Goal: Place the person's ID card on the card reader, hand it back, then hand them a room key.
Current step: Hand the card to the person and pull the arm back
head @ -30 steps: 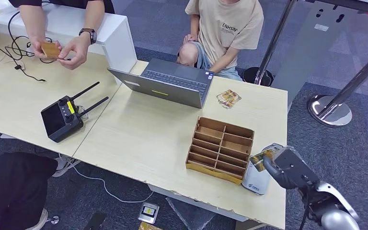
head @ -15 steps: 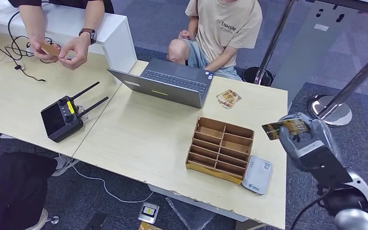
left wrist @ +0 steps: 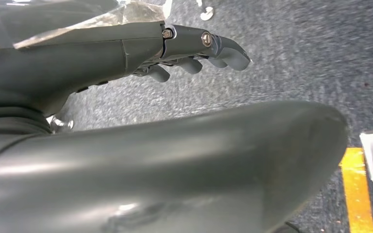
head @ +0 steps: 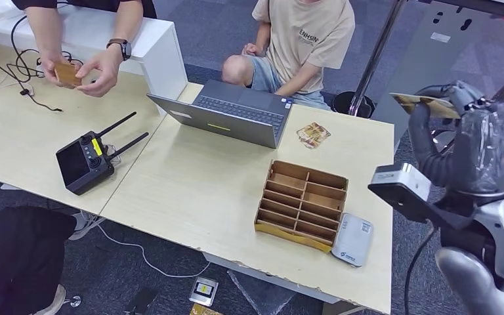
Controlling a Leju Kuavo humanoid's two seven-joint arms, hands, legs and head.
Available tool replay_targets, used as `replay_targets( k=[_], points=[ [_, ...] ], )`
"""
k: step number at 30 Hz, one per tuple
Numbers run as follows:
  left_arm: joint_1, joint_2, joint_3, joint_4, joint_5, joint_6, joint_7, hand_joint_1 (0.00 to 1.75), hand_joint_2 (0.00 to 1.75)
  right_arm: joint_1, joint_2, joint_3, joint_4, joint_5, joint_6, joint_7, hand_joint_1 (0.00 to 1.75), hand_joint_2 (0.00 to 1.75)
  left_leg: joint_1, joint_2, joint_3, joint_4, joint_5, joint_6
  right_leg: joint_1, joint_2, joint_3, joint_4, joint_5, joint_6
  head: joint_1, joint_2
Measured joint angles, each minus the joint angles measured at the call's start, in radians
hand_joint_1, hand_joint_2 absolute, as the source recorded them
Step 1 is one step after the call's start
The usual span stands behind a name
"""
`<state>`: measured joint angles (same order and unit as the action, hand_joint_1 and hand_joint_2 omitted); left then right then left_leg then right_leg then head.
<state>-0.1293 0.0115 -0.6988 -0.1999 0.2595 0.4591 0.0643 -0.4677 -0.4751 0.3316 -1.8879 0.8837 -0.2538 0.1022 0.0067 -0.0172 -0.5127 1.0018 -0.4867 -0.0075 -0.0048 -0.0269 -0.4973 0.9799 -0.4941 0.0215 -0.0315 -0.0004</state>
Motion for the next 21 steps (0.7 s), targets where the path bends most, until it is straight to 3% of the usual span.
replay_targets(
  k=[13,21],
  points=[
    [-0.033,-0.003,-0.039,0.000,-0.009,-0.020,0.003,0.00,0.00,-0.249,0.056,0.132,0.288,0.063,0.014,-0.032,1.75,1.75,0.000,-0.001,-0.002,0.000,0.000,0.000,0.000,-0.001,-0.001,0.000,0.000,0.000,0.000,0.000],
    [-0.040,-0.004,-0.057,0.000,-0.023,-0.033,0.016,0.00,0.00,-0.315,0.094,0.186,0.459,0.037,0.004,-0.050,1.75,1.75,0.000,-0.002,-0.002,0.000,0.000,0.000,0.000,-0.002,-0.001,0.000,0.000,0.000,0.000,0.000]
  ],
)
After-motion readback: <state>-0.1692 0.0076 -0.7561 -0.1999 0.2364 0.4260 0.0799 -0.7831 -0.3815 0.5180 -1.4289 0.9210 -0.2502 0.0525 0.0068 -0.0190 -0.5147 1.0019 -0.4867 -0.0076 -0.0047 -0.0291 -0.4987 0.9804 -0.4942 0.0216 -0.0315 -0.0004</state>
